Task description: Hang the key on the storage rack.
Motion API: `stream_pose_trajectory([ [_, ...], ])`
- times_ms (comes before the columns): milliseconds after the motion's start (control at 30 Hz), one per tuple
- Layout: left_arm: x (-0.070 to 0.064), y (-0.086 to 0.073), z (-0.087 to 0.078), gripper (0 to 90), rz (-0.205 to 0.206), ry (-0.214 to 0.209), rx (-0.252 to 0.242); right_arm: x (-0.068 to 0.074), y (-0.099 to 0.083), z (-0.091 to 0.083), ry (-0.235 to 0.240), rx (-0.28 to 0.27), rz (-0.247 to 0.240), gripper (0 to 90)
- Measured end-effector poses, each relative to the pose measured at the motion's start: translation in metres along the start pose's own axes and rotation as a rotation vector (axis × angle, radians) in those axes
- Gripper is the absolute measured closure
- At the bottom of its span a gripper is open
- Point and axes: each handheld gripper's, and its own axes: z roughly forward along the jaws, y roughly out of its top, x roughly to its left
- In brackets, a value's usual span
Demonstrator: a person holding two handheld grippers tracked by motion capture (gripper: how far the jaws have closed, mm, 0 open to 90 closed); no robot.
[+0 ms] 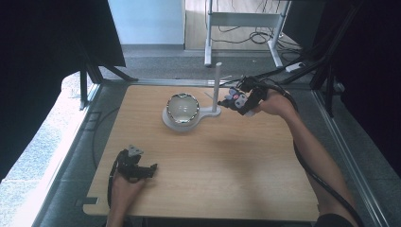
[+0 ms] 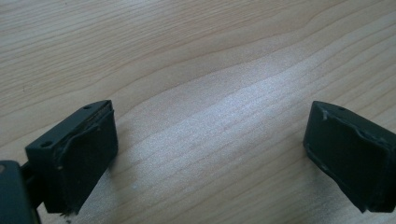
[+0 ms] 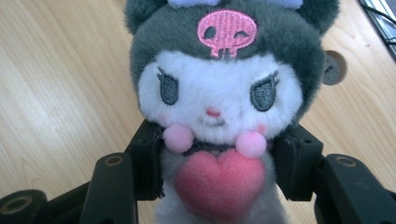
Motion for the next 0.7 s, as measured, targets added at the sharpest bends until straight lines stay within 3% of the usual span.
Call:
stream_pose_trajectory([
  [700,0.0,0.0,0.0,3.1,0.001,-0.001,0.004,-0.039,0.015,-0.033,-0.072,-0.053,0.083,43.6],
])
